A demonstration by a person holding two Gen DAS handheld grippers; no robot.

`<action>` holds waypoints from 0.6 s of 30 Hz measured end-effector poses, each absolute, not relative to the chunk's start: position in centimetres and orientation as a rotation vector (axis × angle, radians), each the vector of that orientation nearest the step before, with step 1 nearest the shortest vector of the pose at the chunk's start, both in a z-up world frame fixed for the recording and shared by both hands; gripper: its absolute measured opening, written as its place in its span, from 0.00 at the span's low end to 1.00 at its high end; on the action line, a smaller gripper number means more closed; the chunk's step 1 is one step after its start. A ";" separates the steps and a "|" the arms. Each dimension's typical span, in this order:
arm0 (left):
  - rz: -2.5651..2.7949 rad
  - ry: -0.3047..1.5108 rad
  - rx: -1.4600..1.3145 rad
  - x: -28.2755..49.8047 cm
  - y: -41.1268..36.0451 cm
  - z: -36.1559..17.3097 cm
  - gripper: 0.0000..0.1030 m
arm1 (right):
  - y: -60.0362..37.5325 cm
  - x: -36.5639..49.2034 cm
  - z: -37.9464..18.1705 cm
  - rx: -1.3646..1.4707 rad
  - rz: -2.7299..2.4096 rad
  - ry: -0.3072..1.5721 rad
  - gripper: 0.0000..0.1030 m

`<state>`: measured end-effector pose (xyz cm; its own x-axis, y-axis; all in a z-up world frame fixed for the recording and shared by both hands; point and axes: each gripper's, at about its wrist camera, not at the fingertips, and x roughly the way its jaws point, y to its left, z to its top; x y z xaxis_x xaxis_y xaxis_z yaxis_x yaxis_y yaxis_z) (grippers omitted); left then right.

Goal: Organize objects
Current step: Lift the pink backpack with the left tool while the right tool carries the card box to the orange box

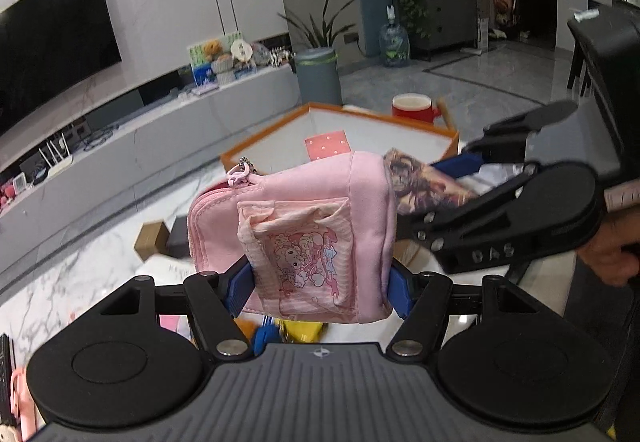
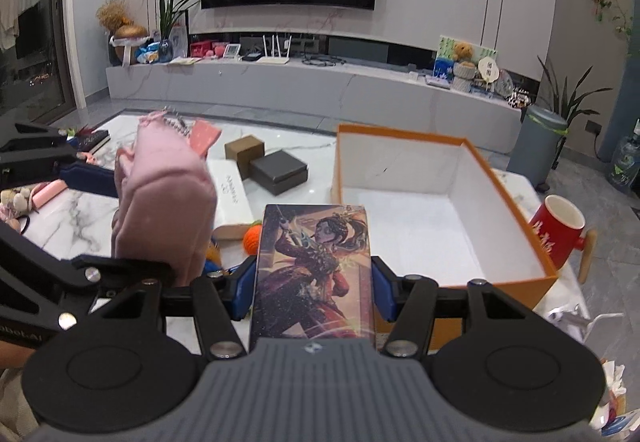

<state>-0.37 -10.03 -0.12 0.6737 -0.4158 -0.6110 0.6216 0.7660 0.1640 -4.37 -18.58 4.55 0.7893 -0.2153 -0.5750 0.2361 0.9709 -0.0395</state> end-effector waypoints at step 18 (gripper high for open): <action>-0.666 0.499 0.416 5.4 -17.9 2.2 0.74 | -26.1 -4.3 9.1 -0.057 -0.332 0.528 0.58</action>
